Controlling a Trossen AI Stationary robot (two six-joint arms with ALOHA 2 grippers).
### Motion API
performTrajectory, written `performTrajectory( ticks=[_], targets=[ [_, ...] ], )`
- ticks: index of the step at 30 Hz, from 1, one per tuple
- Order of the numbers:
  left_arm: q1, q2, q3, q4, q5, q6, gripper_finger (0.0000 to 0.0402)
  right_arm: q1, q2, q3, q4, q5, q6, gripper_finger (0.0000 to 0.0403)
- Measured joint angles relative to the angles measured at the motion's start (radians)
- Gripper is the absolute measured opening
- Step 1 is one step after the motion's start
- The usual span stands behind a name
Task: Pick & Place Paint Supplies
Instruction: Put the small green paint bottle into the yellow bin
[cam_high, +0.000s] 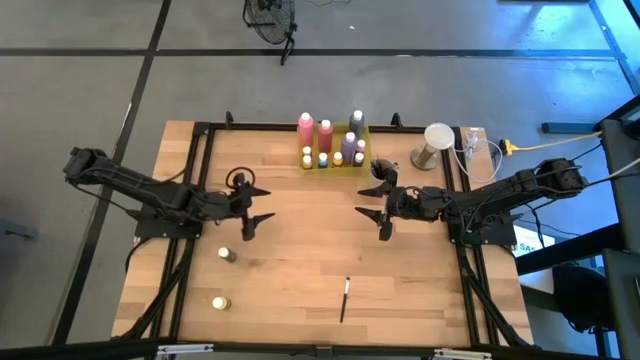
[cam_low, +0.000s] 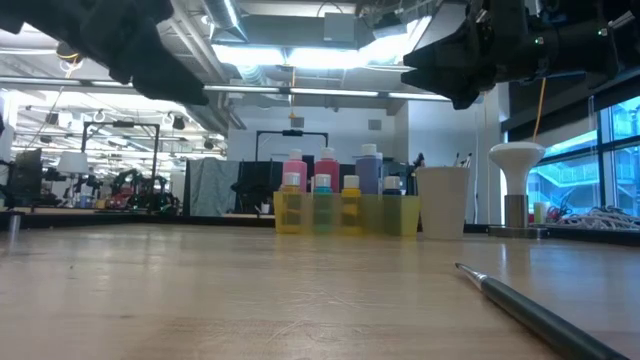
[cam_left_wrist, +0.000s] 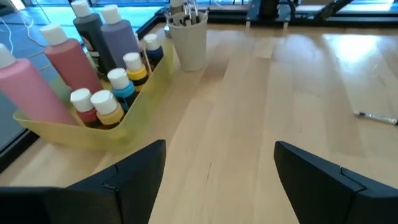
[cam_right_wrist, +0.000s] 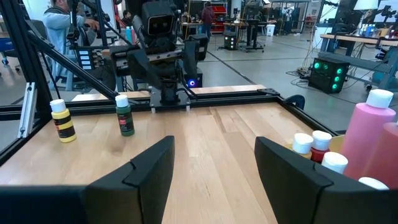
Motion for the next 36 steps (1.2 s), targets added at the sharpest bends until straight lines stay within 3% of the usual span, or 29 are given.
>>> performTrajectory(
  ticks=[36],
  targets=[
    [0.0, 0.037, 0.0, 0.001, 0.027, 0.001, 0.0297, 0.0, 0.0, 0.0, 0.001, -0.001, 0.003, 0.0227]
  ],
)
